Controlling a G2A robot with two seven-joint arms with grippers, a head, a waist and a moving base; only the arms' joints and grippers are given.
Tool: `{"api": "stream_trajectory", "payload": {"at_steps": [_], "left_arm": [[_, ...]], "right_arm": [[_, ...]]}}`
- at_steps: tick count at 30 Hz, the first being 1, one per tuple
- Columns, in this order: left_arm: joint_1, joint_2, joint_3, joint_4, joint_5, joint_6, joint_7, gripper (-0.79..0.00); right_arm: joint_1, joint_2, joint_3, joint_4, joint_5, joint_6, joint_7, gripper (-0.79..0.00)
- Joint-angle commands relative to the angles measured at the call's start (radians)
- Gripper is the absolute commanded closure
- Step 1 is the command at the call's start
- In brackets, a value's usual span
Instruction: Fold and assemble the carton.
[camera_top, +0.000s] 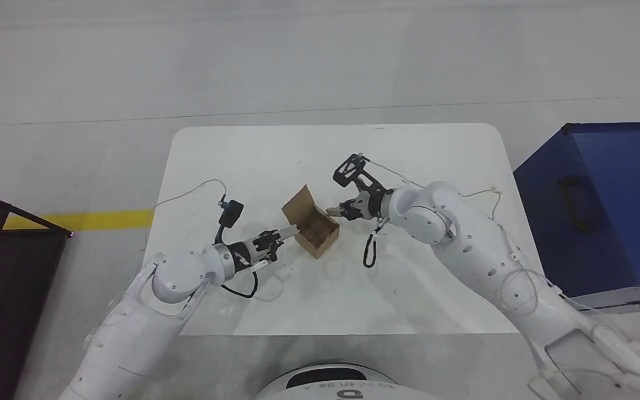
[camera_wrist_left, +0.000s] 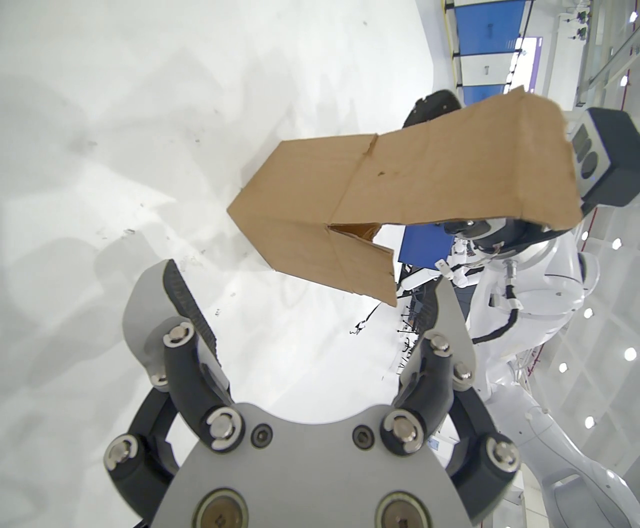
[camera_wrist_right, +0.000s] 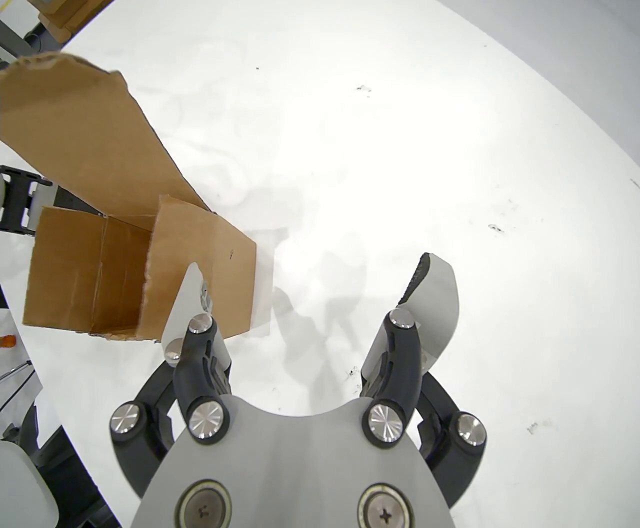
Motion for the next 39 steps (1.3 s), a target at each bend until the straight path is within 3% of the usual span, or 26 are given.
{"api": "stream_trajectory", "payload": {"at_steps": [1,9,25,27,29,31,32,33,39], "left_arm": [[-0.001,-0.001,0.0,0.002,-0.002,-0.003,0.001,-0.785],[-0.004,-0.003,0.001,0.009,-0.004,-0.009,0.001,-0.785],[-0.023,-0.012,0.014,0.032,-0.012,-0.019,0.01,-0.785],[-0.027,-0.013,0.016,0.034,-0.012,-0.018,0.008,-0.785],[-0.03,-0.014,0.017,0.036,-0.01,-0.018,0.008,-0.785],[-0.032,-0.015,0.016,0.038,-0.011,-0.018,0.01,-0.785],[-0.033,-0.015,0.016,0.041,-0.009,-0.018,0.012,-0.785],[-0.034,-0.016,0.017,0.046,-0.01,-0.018,0.013,-0.785],[-0.036,-0.019,0.017,0.058,-0.017,-0.022,0.02,-0.785]], "right_arm": [[0.007,-0.005,-0.005,0.013,0.017,-0.011,0.009,-0.656],[-0.009,-0.015,0.022,0.003,0.091,0.008,-0.038,-0.628],[-0.037,-0.026,0.018,0.014,0.168,-0.014,0.033,-0.6],[-0.033,-0.03,0.009,0.019,0.161,-0.008,0.043,-0.557],[-0.029,-0.034,0.0,0.018,0.154,-0.003,0.052,-0.391],[-0.027,-0.038,-0.01,0.017,0.162,-0.01,0.067,-0.283],[-0.025,-0.039,-0.011,0.019,0.167,-0.009,0.074,-0.175],[-0.023,-0.041,-0.013,0.019,0.168,-0.007,0.077,-0.015],[-0.026,-0.036,0.003,-0.036,0.035,0.11,0.086,0.0]]}}
